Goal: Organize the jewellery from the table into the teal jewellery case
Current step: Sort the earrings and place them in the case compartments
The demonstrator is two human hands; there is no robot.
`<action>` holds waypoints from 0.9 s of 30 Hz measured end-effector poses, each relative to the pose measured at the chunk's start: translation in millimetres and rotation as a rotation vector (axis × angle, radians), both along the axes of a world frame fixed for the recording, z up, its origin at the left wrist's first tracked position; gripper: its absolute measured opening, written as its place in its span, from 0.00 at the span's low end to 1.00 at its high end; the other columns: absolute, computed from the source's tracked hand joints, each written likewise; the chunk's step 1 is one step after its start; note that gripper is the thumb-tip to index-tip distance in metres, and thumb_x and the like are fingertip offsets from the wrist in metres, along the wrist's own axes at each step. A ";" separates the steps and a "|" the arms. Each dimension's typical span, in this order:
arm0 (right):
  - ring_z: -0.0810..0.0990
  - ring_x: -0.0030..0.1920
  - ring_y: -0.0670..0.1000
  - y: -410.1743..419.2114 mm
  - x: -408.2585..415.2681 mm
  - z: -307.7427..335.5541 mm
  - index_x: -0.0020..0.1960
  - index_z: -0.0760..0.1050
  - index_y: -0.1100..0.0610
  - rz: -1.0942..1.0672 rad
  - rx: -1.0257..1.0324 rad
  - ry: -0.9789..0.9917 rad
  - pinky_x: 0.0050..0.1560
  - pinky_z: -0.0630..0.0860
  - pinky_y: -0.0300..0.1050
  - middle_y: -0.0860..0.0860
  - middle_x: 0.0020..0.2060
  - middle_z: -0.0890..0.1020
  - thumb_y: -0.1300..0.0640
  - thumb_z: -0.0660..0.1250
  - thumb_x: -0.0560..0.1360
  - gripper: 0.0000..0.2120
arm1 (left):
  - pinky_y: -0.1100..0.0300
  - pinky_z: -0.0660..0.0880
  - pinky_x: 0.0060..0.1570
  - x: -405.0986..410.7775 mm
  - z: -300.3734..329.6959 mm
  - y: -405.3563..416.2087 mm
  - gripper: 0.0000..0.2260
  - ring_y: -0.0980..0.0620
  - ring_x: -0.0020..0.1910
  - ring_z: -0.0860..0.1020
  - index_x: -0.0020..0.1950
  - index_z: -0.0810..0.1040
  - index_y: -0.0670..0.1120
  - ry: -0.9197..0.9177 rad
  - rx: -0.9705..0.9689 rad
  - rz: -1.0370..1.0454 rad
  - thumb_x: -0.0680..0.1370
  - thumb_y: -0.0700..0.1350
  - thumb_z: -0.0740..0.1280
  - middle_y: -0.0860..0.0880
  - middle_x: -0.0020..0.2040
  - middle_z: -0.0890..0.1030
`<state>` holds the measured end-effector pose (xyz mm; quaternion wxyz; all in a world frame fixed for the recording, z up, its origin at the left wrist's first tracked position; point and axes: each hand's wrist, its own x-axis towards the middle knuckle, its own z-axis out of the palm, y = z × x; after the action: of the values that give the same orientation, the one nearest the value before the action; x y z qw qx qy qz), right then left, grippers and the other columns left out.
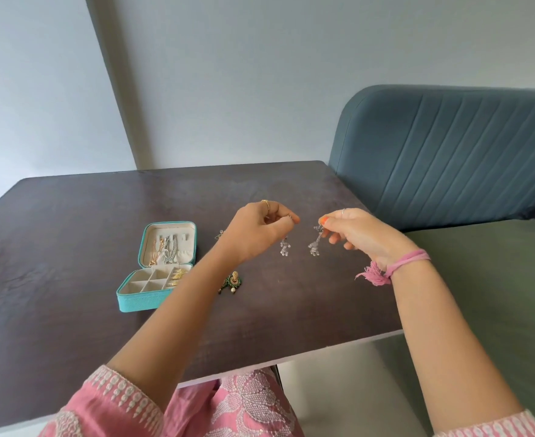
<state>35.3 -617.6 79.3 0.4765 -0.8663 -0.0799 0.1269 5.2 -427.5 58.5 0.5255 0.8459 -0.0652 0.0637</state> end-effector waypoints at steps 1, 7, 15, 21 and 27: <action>0.72 0.36 0.44 1.3 0.1 2.3 0.46 0.75 0.54 0.000 0.045 0.026 0.36 0.64 0.37 0.47 0.38 0.78 0.57 0.60 0.80 0.07 | 0.67 0.71 0.39 -1.2 0.3 -0.1 0.06 0.63 0.30 0.74 0.47 0.83 0.48 -0.009 0.003 0.003 0.76 0.43 0.66 0.57 0.31 0.78; 0.72 0.34 0.45 6.8 -2.0 5.1 0.46 0.76 0.56 0.046 0.470 0.281 0.35 0.61 0.39 0.49 0.35 0.78 0.60 0.60 0.79 0.06 | 0.64 0.73 0.39 -5.7 6.4 1.7 0.05 0.59 0.33 0.77 0.46 0.84 0.47 -0.058 -0.062 -0.034 0.72 0.46 0.74 0.51 0.37 0.82; 0.72 0.33 0.44 22.3 -10.3 -2.2 0.50 0.77 0.58 0.098 0.697 0.376 0.36 0.61 0.39 0.49 0.37 0.77 0.59 0.58 0.79 0.08 | 0.54 0.76 0.43 -16.0 22.6 4.4 0.03 0.51 0.39 0.77 0.46 0.84 0.49 -0.112 -0.071 -0.060 0.74 0.47 0.72 0.46 0.43 0.85; 0.79 0.43 0.45 22.7 -14.3 -5.5 0.50 0.80 0.51 0.015 0.556 0.085 0.41 0.64 0.40 0.47 0.42 0.84 0.54 0.63 0.79 0.07 | 0.61 0.71 0.35 -20.6 35.8 9.8 0.05 0.54 0.34 0.73 0.43 0.83 0.48 -0.034 -0.021 -0.053 0.74 0.49 0.72 0.46 0.35 0.80; 0.81 0.49 0.39 18.4 -21.0 -2.7 0.53 0.82 0.54 0.123 0.445 -0.156 0.47 0.73 0.29 0.47 0.46 0.85 0.54 0.70 0.74 0.09 | 0.61 0.71 0.37 -18.5 42.4 17.3 0.06 0.57 0.32 0.74 0.42 0.84 0.48 0.035 0.061 -0.039 0.72 0.50 0.73 0.52 0.33 0.79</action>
<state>14.3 -599.2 76.5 0.6395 -0.7406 -0.1950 0.0678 -13.2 -410.2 101.0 0.5018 0.8610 -0.0744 0.0365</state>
